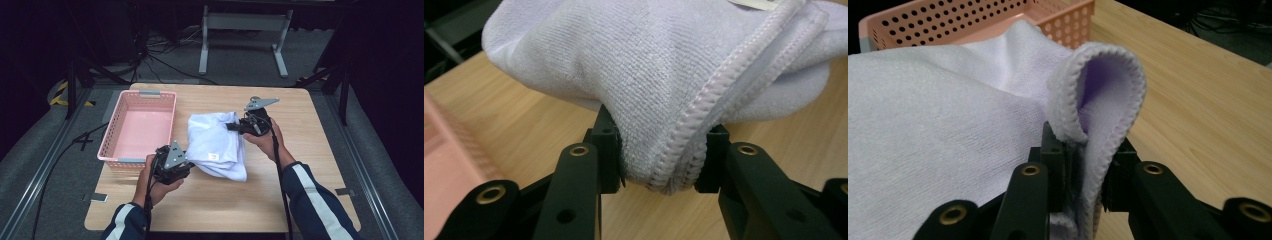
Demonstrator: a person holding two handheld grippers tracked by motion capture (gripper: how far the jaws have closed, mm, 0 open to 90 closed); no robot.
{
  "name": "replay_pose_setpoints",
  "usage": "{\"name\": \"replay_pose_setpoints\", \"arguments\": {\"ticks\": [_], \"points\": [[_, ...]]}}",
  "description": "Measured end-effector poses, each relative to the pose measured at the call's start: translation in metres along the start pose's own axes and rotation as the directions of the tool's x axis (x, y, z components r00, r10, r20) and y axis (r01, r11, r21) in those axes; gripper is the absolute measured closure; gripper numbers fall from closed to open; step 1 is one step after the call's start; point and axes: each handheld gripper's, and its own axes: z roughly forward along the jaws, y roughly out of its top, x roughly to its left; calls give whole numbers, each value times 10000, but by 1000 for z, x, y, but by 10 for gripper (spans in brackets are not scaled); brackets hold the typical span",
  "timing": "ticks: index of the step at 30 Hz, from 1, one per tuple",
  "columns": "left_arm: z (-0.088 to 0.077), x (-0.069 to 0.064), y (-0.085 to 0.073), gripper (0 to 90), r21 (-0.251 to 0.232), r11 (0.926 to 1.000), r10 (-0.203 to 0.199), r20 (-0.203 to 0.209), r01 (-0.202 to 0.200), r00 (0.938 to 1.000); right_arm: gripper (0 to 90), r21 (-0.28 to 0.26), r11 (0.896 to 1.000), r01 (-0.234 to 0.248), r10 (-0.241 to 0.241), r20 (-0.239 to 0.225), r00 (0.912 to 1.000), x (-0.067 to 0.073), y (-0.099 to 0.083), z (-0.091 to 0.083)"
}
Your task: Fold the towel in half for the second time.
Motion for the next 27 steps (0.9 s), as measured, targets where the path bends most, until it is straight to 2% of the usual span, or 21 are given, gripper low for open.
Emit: {"name": "replay_pose_setpoints", "arguments": {"ticks": [1, 2, 6, 11, 15, 19, 20, 21, 23, 24, 25, 27], "points": [[-4, 3, -1, 642, 54, 10000, 32, -169, -31, 9999, 762, -25, 10000, 80, -80, -53, 10000, 2, 6, 4], [-7, 5, -2, 641, -29, 9999, -145, -279, 144, 9995, 762, -46, 9999, 144, -145, -82, 9999, 4, 10, 8], [-21, 18, -8, 642, -123, 9991, -409, -763, 401, 9962, 762, -129, 9992, 385, -387, -214, 9990, 13, 28, 22], [-39, 36, -18, 643, -450, 9942, -1027, -1363, 974, 9853, 762, -193, 9971, 734, -739, -256, 9969, 27, 52, 41], [-53, 50, -25, 643, -636, 9892, -1417, -1878, 1320, 9719, 762, -310, 9953, 914, -924, -342, 9951, 40, 72, 57], [-67, 65, -35, 643, -823, 9827, -1811, -2435, 1658, 9528, 762, -462, 9940, 994, -1015, -474, 9937, 50, 88, 73], [-67, 65, -35, 643, -823, 9827, -1811, -2435, 1658, 9528, 762, -462, 9940, 994, -1015, -474, 9937, 50, 88, 73], [-70, 68, -37, 643, -810, 9820, -1859, -2506, 1708, 9501, 762, -471, 9933, 1054, -1077, -511, 9929, 53, 93, 78], [-75, 74, -41, 643, -811, 9793, -2007, -2773, 1853, 9396, 762, -440, 9923, 1154, -1180, -597, 9912, 61, 104, 91], [-77, 77, -44, 643, -796, 9782, -2070, -2898, 1920, 9344, 762, -440, 9923, 1154, -1180, -597, 9912, 61, 104, 91], [-79, 80, -47, 643, -852, 9749, -2217, -2982, 2055, 9284, 762, -469, 9916, 1206, -1235, -631, 9903, 66, 110, 101], [-82, 86, -52, 643, -886, 9707, -2401, -3189, 2234, 9169, 761, -450, 9913, 1239, -1267, -652, 9898, 68, 112, 106]]}}
